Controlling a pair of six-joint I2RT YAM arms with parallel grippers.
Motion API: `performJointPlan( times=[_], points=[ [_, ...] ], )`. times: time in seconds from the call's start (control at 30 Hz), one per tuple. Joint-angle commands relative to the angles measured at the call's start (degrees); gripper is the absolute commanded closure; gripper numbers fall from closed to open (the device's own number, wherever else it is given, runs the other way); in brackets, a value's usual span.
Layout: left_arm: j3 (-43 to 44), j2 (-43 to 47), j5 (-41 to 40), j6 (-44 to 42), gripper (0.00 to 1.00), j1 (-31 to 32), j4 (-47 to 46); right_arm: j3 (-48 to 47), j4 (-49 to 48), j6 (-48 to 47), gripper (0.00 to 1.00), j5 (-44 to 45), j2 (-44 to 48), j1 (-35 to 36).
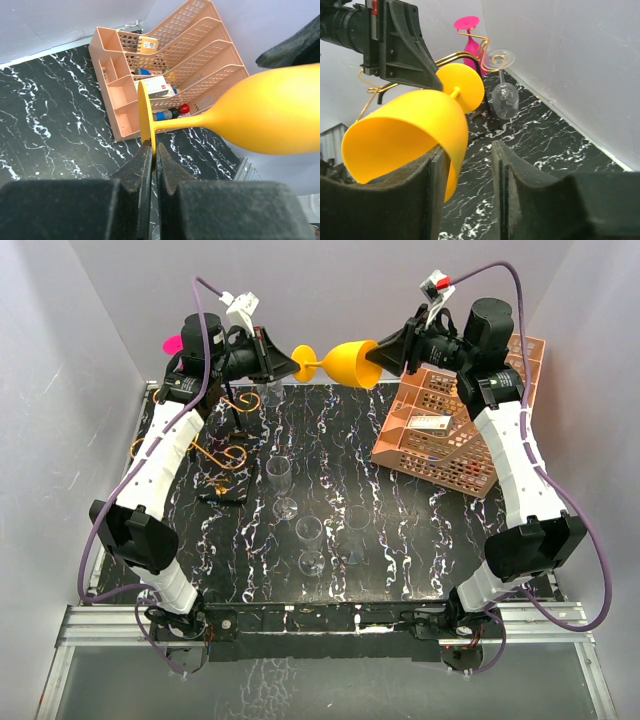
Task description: Place the wine glass upside down on the wine glass rack
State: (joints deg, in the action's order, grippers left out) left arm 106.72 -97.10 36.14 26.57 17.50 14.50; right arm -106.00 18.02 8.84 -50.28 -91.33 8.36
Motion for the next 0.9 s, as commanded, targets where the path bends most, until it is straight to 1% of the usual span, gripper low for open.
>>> performJointPlan(
  times=[0.0,0.13,0.2,0.33,0.43,0.6,0.67,0.87],
  points=[
    [2.6,2.1,-1.6,-4.4,1.0,-0.2,2.2,-0.1,0.0,-3.6,0.51,1.1,3.0,0.0],
    [3.7,3.0,-3.3,-6.7,1.0,-1.8,3.8,-0.2,2.0,-6.0,0.37,2.5,3.9,-0.4],
    [5.1,3.4,-4.5,-8.8,1.0,-2.8,5.4,-0.4,2.7,-6.5,0.34,2.7,4.2,-0.9],
    [9.2,3.8,-11.3,-14.7,1.0,-3.8,9.7,-0.6,3.8,-7.3,0.3,2.3,5.2,-1.9],
    [12.7,4.2,-18.6,-19.7,1.0,-5.1,12.9,-0.9,4.8,-8.2,0.27,2.3,6.1,-3.0],
    [15.9,5.9,-32.4,-29.2,1.0,-7.4,15.6,-0.9,6.2,-9.4,0.25,2.4,7.3,-4.8],
    [16.5,6.6,-39.9,-34.2,1.0,-8.0,15.5,-0.4,6.2,-9.6,0.24,2.3,7.6,-5.4],
    [15.5,9.4,-53.6,-45.4,1.0,-11.7,13.2,-0.6,6.7,-10.2,0.24,1.7,7.2,-6.1]
  ],
)
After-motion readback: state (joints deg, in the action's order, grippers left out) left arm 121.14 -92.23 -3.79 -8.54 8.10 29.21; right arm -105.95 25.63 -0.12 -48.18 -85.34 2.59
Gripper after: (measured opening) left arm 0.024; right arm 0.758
